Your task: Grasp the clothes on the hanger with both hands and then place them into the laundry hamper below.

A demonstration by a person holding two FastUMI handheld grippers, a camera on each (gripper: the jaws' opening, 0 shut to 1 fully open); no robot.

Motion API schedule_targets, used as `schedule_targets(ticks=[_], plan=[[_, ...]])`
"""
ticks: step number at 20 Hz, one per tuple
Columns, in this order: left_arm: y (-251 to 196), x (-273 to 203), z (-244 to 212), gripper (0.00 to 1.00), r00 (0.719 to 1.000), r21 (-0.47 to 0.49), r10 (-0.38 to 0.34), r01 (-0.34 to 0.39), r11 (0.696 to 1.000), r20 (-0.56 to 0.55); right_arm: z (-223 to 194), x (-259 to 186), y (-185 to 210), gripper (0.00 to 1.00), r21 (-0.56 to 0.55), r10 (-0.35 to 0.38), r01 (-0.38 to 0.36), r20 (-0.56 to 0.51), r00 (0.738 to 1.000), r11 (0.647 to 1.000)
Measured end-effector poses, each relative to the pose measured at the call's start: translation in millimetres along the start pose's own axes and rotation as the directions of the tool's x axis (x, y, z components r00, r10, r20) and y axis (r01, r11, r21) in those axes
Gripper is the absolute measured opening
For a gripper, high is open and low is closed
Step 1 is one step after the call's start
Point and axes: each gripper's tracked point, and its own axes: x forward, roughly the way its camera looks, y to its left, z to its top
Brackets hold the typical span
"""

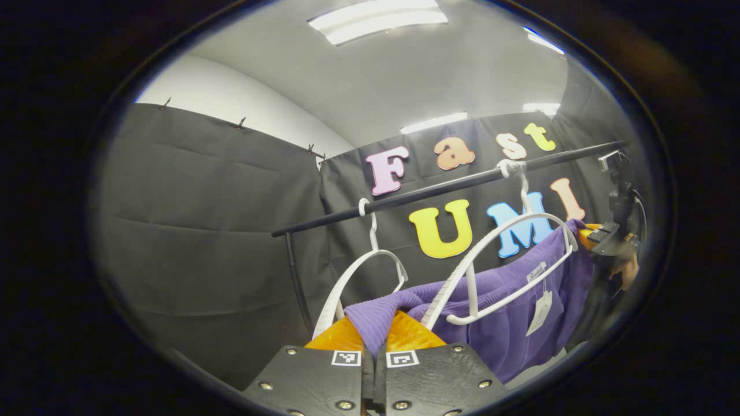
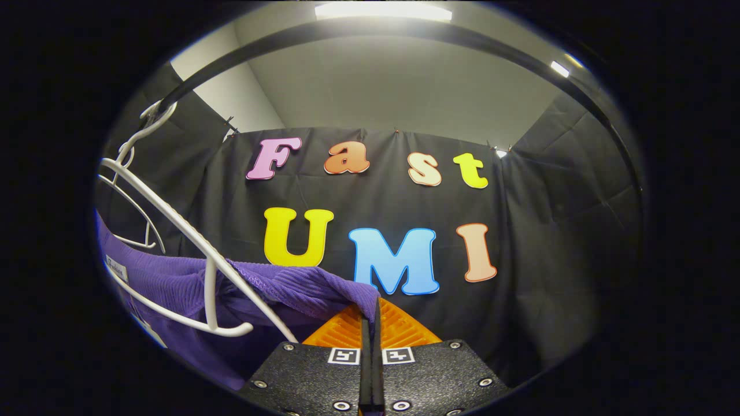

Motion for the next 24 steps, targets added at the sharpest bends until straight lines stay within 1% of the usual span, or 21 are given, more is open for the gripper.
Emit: schedule_targets(ticks=[3,7,8,11,12,15,20,24], plan=[[-3.4,3.7,-7.0,0.01,1.000,-0.001,0.001,-0.001,1.000,-0.011,-17.6,6.7,2.9,0.00,-0.020,0.010,-0.011,-0.028,1.000,1.000],[-10.4,6.7,-17.8,0.01,1.000,-0.005,-0.007,0.007,1.000,-0.024,-36.2,0.0,3.7,0.00,-0.022,0.020,-0.021,-0.067,0.998,1.000],[-11.8,4.6,-19.4,0.05,1.000,-0.001,-0.008,0.008,1.000,-0.027,-41.9,-1.9,3.4,0.00,-0.026,0.021,-0.023,-0.075,0.997,0.999],[-13.3,-3.6,-25.6,0.05,0.999,0.003,-0.008,0.008,1.000,-0.036,-56.7,-8.5,6.2,0.00,-0.040,0.034,-0.038,-0.101,0.994,0.999],[-14.0,-9.2,-28.7,0.01,0.999,0.006,-0.007,0.007,1.000,-0.041,-61.6,-11.4,5.6,0.00,-0.042,0.038,-0.043,-0.108,0.993,0.998],[-14.6,-16.6,-36.7,0.01,0.999,0.016,-0.008,0.009,1.000,-0.053,-74.8,-20.7,8.1,0.00,-0.046,0.055,-0.062,-0.136,0.989,0.997],[-17.1,-34.1,-50.3,0.01,0.997,0.007,-0.019,0.020,1.000,-0.074,-86.1,-50.8,10.2,0.00,-0.069,0.076,-0.088,-0.167,0.983,0.994],[-24.8,-51.8,-47.2,0.01,0.996,0.002,-0.072,0.072,0.997,-0.058,-74.1,-88.2,8.7,0.00,-0.056,0.070,-0.080,-0.169,0.983,0.995]])
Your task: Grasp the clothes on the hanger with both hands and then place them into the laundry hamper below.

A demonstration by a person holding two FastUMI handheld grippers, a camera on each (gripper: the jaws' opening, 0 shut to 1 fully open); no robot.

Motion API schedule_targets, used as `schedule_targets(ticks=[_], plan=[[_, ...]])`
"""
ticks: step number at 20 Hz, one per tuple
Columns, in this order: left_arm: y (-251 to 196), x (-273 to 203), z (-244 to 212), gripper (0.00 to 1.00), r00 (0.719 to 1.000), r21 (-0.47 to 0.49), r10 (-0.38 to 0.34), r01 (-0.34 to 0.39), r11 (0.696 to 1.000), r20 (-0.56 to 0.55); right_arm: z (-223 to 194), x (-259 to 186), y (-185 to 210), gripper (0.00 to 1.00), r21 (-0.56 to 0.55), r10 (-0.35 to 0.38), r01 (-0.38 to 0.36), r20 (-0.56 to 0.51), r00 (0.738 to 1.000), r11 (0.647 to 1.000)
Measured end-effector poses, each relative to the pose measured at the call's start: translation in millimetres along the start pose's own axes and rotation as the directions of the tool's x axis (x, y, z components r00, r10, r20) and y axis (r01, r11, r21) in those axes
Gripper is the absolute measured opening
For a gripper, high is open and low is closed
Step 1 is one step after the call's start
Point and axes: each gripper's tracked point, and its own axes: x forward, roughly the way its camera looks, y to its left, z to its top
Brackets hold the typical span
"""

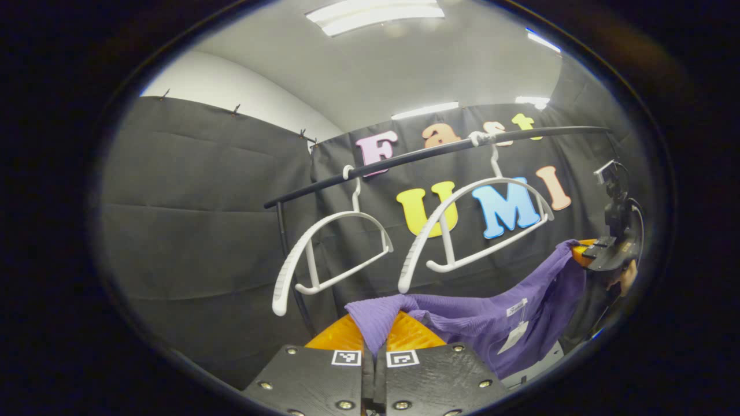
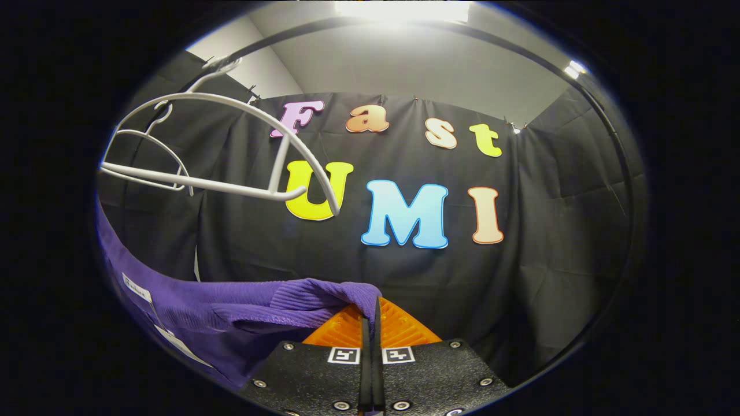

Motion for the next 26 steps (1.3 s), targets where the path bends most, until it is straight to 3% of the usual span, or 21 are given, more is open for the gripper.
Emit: schedule_targets(ticks=[4,5,6,16,19,21,22,24,25,26], plan=[[0.7,-19.1,8.5,0.00,0.998,-0.021,-0.049,0.049,0.999,0.026,19.9,-46.1,3.1,0.00,0.011,-0.005,0.005,0.023,1.000,1.000],[3.2,-23.9,10.8,0.05,0.998,-0.027,-0.059,0.060,0.998,0.034,27.0,-58.6,6.0,0.00,0.014,-0.007,0.007,0.032,0.999,1.000],[5.5,-27.5,14.1,0.01,0.997,-0.034,-0.068,0.070,0.997,0.044,33.3,-72.2,8.5,0.00,0.015,-0.006,0.006,0.043,0.999,1.000],[3.1,-69.9,40.8,0.01,0.976,-0.096,-0.188,0.199,0.975,0.114,102.2,-182.7,49.8,0.00,0.037,0.018,-0.023,0.129,0.991,0.999],[-3.1,-86.9,47.1,0.01,0.962,-0.105,-0.235,0.250,0.962,0.138,111.2,-215.0,70.1,0.00,0.048,0.035,-0.041,0.135,0.990,0.998],[-6.4,-97.7,47.5,0.06,0.953,-0.118,-0.264,0.282,0.952,0.150,111.9,-235.6,83.3,0.00,0.052,0.048,-0.055,0.131,0.990,0.997],[-7.6,-102.0,47.2,0.01,0.948,-0.126,-0.278,0.298,0.946,0.153,112.3,-245.7,88.9,0.00,0.054,0.052,-0.060,0.128,0.990,0.997],[-9.9,-112.2,46.1,0.01,0.941,-0.145,-0.299,0.322,0.936,0.161,112.2,-262.9,101.5,0.00,0.058,0.060,-0.067,0.120,0.991,0.996],[-10.8,-116.1,45.0,0.06,0.937,-0.151,-0.307,0.332,0.931,0.165,111.3,-269.9,108.9,0.00,0.061,0.066,-0.073,0.114,0.991,0.995],[-12.1,-120.4,45.1,0.00,0.934,-0.159,-0.315,0.341,0.927,0.168,111.1,-276.4,115.3,0.00,0.063,0.072,-0.079,0.110,0.991,0.995]])
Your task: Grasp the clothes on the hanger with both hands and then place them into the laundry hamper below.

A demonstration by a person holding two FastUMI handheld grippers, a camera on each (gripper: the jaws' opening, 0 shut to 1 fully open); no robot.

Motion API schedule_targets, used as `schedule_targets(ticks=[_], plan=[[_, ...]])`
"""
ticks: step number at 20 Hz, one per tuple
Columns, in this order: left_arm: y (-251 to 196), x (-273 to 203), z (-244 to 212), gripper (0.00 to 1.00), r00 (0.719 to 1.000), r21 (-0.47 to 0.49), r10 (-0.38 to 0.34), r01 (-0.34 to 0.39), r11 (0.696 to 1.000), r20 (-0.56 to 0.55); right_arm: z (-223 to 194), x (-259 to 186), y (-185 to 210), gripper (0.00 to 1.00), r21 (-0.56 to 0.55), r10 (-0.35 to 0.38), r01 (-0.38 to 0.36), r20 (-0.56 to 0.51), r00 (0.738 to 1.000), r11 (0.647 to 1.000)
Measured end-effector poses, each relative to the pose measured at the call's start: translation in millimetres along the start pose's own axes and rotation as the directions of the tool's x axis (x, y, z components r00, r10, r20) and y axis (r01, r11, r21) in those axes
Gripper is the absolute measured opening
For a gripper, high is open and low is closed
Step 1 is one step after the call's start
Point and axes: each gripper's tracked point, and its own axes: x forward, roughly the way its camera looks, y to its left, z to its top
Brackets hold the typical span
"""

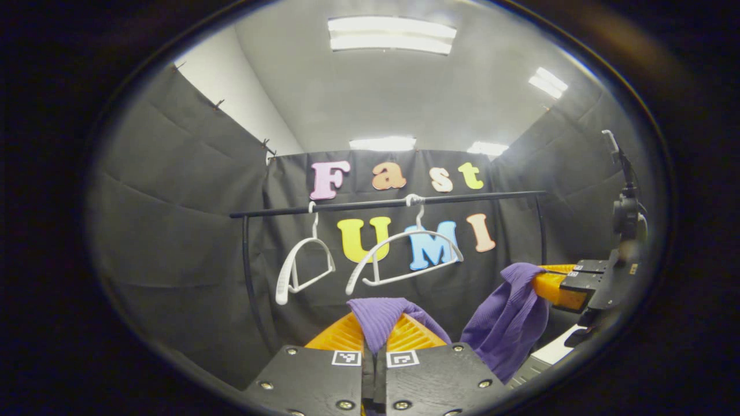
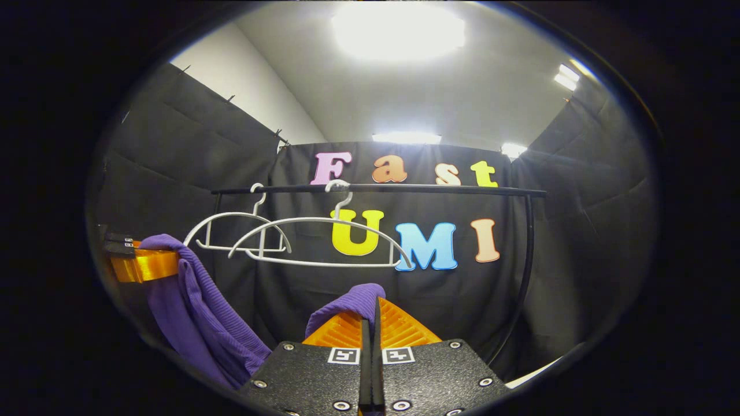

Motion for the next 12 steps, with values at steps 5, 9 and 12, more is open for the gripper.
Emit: schedule_targets(ticks=[5,9,12], plan=[[-17.2,-4.1,-25.7,0.01,0.999,-0.042,-0.043,0.041,0.998,-0.034,-17.9,-23.9,32.7,0.00,0.014,0.058,-0.057,-0.055,0.997,0.998],[-36.6,-9.8,-63.4,0.01,0.992,-0.055,-0.076,0.071,0.996,-0.097,-57.3,-42.8,46.2,0.00,0.033,0.089,-0.085,-0.141,0.986,0.996],[-48.5,-17.0,-94.8,0.01,0.984,-0.062,-0.089,0.080,0.995,-0.152,-90.4,-52.8,49.3,0.00,0.045,0.099,-0.091,-0.208,0.973,0.995]])
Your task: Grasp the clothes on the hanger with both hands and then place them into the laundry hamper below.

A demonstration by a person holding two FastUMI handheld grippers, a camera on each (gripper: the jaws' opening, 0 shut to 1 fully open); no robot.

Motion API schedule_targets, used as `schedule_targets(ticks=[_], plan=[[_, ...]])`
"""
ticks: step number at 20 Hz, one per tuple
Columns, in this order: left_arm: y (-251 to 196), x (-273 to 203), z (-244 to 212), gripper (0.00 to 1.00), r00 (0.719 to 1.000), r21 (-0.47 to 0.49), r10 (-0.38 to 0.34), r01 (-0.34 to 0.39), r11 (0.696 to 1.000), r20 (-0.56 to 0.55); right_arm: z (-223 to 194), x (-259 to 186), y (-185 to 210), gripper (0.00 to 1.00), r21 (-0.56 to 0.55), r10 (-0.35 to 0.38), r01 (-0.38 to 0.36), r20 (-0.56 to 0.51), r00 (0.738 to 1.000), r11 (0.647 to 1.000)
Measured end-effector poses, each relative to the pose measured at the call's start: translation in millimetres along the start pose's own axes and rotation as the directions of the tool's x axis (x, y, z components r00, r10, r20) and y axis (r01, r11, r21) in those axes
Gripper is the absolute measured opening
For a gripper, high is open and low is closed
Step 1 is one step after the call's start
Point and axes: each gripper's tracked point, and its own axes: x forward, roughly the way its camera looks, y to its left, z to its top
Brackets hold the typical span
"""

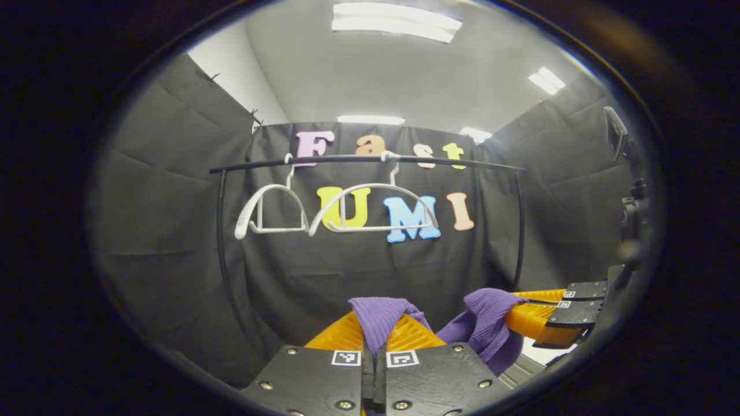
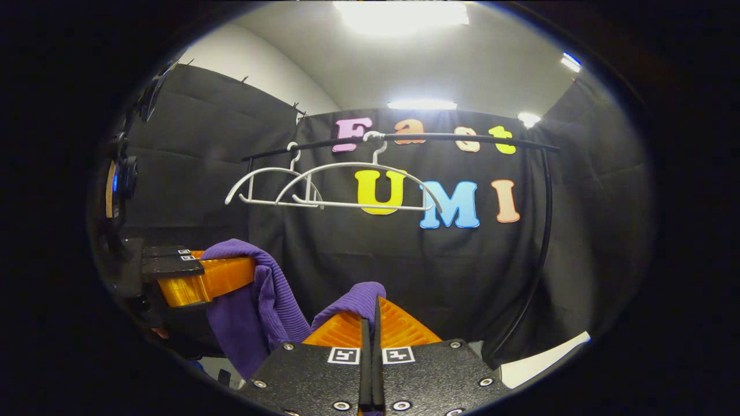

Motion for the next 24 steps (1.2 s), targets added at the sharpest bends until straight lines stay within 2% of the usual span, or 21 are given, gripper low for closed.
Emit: schedule_targets(ticks=[7,8,9,10,14,15,16,17,19,20,24], plan=[[-4.5,8.8,-68.9,0.01,0.992,-0.042,-0.014,0.009,0.999,-0.123,-76.9,3.3,-3.1,0.00,0.003,-0.003,0.004,-0.156,0.988,1.000],[-5.0,9.3,-76.4,0.05,0.990,-0.045,-0.016,0.010,0.999,-0.141,-87.5,4.2,-4.5,0.00,0.003,-0.006,0.007,-0.178,0.984,1.000],[-4.5,9.4,-85.5,0.05,0.987,-0.045,-0.016,0.009,0.999,-0.161,-97.9,3.6,-4.7,0.00,0.005,-0.007,0.008,-0.199,0.980,1.000],[-3.3,10.6,-94.9,0.01,0.984,-0.046,-0.019,0.011,0.999,-0.177,-107.1,4.6,-5.5,0.00,0.000,-0.008,0.009,-0.220,0.976,1.000],[-0.2,-1.5,-142.6,0.01,0.967,-0.054,-0.023,0.009,0.999,-0.253,-145.2,8.6,-6.1,0.00,-0.025,-0.015,0.007,-0.304,0.952,1.000],[1.3,-3.4,-155.5,0.05,0.961,-0.050,-0.020,0.006,0.999,-0.275,-155.1,8.3,-5.4,0.00,-0.026,-0.014,0.006,-0.328,0.945,1.000],[2.1,-6.2,-169.6,0.01,0.954,-0.047,-0.020,0.006,0.999,-0.300,-164.0,8.9,-3.5,0.00,-0.024,-0.011,0.003,-0.350,0.937,1.000],[3.2,-5.9,-183.3,0.05,0.945,-0.046,-0.021,0.006,0.999,-0.325,-174.5,9.2,-1.9,0.00,-0.023,-0.008,-0.001,-0.378,0.926,1.000],[3.0,-7.4,-211.8,0.05,0.925,-0.049,-0.023,0.004,0.999,-0.379,-197.0,5.9,2.5,0.00,-0.013,0.005,-0.011,-0.433,0.901,1.000],[5.5,-7.7,-223.9,0.01,0.915,-0.049,-0.022,0.003,0.999,-0.404,-207.4,3.7,4.6,0.00,-0.010,0.011,-0.017,-0.458,0.889,1.000],[11.7,-16.2,-263.5,0.01,0.873,-0.044,-0.011,-0.011,0.999,-0.487,-239.0,1.7,10.7,0.00,-0.009,0.019,-0.028,-0.535,0.845,1.000]])
